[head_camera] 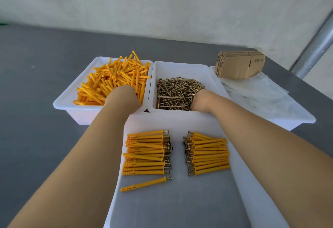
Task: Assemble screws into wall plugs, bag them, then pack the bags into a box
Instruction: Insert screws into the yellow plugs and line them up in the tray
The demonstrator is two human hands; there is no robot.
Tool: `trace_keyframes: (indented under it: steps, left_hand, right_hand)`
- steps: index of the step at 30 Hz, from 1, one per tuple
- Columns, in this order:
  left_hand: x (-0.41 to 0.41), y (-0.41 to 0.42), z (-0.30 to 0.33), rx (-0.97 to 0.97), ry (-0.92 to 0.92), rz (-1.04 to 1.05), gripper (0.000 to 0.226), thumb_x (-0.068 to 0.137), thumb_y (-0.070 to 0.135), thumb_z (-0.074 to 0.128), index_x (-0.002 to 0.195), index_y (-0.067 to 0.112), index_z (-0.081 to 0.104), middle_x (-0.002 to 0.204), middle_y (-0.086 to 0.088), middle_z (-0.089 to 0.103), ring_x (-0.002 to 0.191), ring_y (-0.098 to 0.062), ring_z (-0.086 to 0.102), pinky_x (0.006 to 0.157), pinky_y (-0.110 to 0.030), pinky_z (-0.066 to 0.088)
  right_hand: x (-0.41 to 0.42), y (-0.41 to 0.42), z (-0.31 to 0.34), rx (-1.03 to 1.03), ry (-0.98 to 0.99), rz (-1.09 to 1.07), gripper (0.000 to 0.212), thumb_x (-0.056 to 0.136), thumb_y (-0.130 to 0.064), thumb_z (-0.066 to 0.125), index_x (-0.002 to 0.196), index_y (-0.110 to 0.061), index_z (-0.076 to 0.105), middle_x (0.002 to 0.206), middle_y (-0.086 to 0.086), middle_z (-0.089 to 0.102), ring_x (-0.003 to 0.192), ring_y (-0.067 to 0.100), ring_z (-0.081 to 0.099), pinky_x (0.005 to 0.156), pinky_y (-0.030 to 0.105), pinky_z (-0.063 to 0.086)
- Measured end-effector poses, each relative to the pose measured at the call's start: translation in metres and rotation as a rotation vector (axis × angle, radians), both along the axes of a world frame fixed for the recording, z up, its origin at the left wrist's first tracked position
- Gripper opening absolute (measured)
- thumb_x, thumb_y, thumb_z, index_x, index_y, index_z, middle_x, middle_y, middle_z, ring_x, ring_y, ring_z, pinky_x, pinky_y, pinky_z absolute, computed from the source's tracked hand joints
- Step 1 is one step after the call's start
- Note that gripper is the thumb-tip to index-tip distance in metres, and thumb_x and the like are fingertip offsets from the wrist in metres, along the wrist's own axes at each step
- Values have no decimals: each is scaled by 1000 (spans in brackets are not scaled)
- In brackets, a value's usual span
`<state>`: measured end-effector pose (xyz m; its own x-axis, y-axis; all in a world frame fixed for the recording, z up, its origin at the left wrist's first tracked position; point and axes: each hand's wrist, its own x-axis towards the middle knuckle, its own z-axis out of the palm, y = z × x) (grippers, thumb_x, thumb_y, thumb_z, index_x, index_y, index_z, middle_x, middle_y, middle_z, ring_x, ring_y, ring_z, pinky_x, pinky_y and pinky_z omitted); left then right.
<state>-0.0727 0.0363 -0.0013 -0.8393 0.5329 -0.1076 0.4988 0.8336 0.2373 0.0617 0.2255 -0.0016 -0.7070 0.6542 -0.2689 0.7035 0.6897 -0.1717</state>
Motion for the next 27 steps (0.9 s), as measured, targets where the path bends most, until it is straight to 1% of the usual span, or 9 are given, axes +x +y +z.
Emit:
trace_keyframes:
  steps: [4,7,9,11,14,18,21,23,27]
  left_hand:
    - [-5,-1,5,-3,-15,2,30,90,25,66,113,6,67,98,-9,61,93,-26,55,81,-35,49]
    - [-4,-1,4,-32,-22,-30,36,93,29,63,119,4,64,105,-12,60,105,-29,57,92,-38,48]
    - [-3,-3,4,-60,-10,-68,35,96,30,58,118,4,64,101,-10,58,100,-26,55,90,-36,46]
    - [-4,-4,2,-51,-2,-114,32,99,30,52,115,5,66,102,-10,61,97,-24,54,87,-34,45]
    - [-3,-8,-1,-18,23,-138,29,100,33,50,99,9,67,89,-5,60,89,-21,54,76,-32,41]
    - [-4,-9,-5,81,57,-115,39,103,36,44,71,16,54,71,-3,53,67,-17,48,58,-29,34]
    - [-1,-10,-8,234,81,-72,40,103,38,40,72,18,56,70,-3,56,70,-23,52,68,-36,44]
    - [2,-11,-7,391,128,-46,43,104,37,38,72,18,59,63,-1,53,66,-23,51,64,-34,40]
    - [17,-9,3,695,166,-90,51,106,38,32,72,14,60,55,2,48,56,-16,46,52,-29,29]
  right_hand:
    - [1,2,-3,57,105,-22,25,81,-24,77,102,-12,76,106,6,72,100,25,66,90,36,55]
    - [13,0,-6,71,383,-53,10,82,-24,78,90,-18,79,92,-3,74,87,17,65,72,27,51]
    - [22,0,-8,126,574,-67,7,87,-20,71,87,-19,78,86,-5,73,83,15,65,65,24,46]
    - [31,0,-5,155,746,-79,10,87,-14,69,88,-19,77,79,-7,69,81,15,66,71,26,51]
    - [42,-3,1,32,948,-110,12,88,-7,67,85,-18,72,72,-10,68,69,8,69,68,21,54]
    - [52,-20,10,-278,1127,-171,17,93,-3,61,98,-19,59,83,1,69,64,10,73,61,30,60]
    - [52,-35,11,-375,1209,-182,41,94,-1,61,128,-18,46,89,3,69,65,12,73,59,28,61]
    - [52,-43,7,-413,1218,-167,59,94,0,60,143,-24,36,94,3,66,66,13,74,62,30,62]
    - [52,-52,-3,-355,1144,-73,51,94,-1,59,136,-26,46,91,4,67,68,10,74,68,42,62]
